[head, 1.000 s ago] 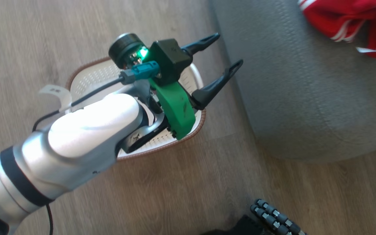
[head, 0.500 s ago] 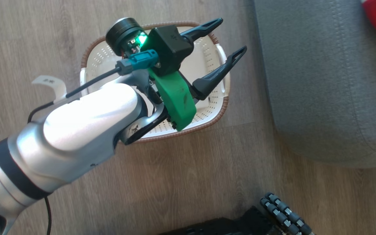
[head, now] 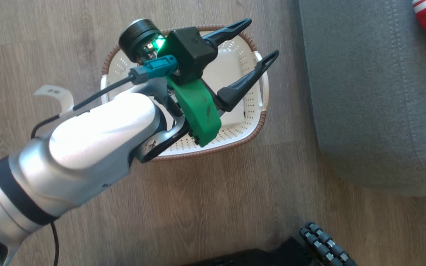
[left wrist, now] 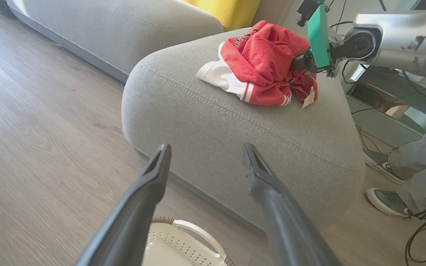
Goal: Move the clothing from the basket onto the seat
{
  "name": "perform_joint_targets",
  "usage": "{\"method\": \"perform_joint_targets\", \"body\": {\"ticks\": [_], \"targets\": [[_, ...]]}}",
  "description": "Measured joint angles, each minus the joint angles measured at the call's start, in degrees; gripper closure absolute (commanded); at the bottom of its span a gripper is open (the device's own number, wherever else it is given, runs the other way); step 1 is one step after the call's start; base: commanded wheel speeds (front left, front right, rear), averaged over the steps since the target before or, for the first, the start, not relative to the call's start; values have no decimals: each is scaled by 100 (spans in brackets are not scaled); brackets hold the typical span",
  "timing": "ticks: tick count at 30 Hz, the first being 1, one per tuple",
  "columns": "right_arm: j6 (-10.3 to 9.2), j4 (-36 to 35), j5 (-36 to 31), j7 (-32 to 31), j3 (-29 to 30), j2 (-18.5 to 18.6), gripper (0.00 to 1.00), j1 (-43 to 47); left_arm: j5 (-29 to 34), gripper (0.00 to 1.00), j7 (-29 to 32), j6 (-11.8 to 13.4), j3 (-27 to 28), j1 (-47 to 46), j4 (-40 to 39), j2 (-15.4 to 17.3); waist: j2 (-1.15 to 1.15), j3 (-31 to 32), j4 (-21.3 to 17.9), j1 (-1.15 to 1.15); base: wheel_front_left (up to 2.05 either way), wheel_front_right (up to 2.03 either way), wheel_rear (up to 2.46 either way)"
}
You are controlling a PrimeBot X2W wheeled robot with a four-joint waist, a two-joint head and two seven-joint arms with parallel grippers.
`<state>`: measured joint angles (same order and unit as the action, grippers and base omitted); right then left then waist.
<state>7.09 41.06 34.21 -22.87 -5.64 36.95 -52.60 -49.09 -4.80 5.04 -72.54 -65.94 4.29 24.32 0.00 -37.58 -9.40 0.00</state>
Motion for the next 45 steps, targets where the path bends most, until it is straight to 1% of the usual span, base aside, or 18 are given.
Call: {"method": "perform_joint_targets", "body": {"ticks": [1,2,3,4,5,16,23,30,34,37,45], "targets": [[0,-1,33,-48,-27,38,58,0,-5,0,-27,0,0,0,12,-3,0,24,2,0,0,0,0],[0,-4,55,-54,-42,77,43,1,-5,0,-38,0,0,1,25,-5,0,50,4,0,0,0,0],[0,-12,66,-59,-48,112,20,1,-5,0,-42,0,0,1,37,-5,0,77,4,0,0,0,0],[0,-15,67,-59,-56,135,3,1,-5,0,-43,0,0,2,53,-9,0,105,3,0,0,0,0],[0,-15,82,-59,-59,144,0,2,-5,0,-48,0,0,3,70,-13,0,135,-1,0,0,0,0],[0,-274,331,-159,-431,216,0,200,-192,0,-237,4,1,293,224,9,0,739,-182,0,0,0,0],[0,-538,534,-153,-754,246,0,500,-371,0,-413,111,35,712,289,56,0,1216,-319,0,0,0,0],[-1,-975,906,401,-803,324,0,742,-549,0,-598,281,125,1096,246,151,0,1830,-398,0,0,0,0],[-1,-1365,1223,782,-845,323,0,1040,-569,0,-695,468,176,1280,214,293,0,2134,-378,0,0,0,0],[-1,-1561,1300,1022,-836,324,0,1182,-567,0,-790,609,288,1402,207,415,0,2315,-328,0,0,0,0],[-1,-2115,1259,1706,-769,290,0,1749,-573,0,-909,795,589,1996,175,681,0,2635,-82,0,0,0,0]]}}
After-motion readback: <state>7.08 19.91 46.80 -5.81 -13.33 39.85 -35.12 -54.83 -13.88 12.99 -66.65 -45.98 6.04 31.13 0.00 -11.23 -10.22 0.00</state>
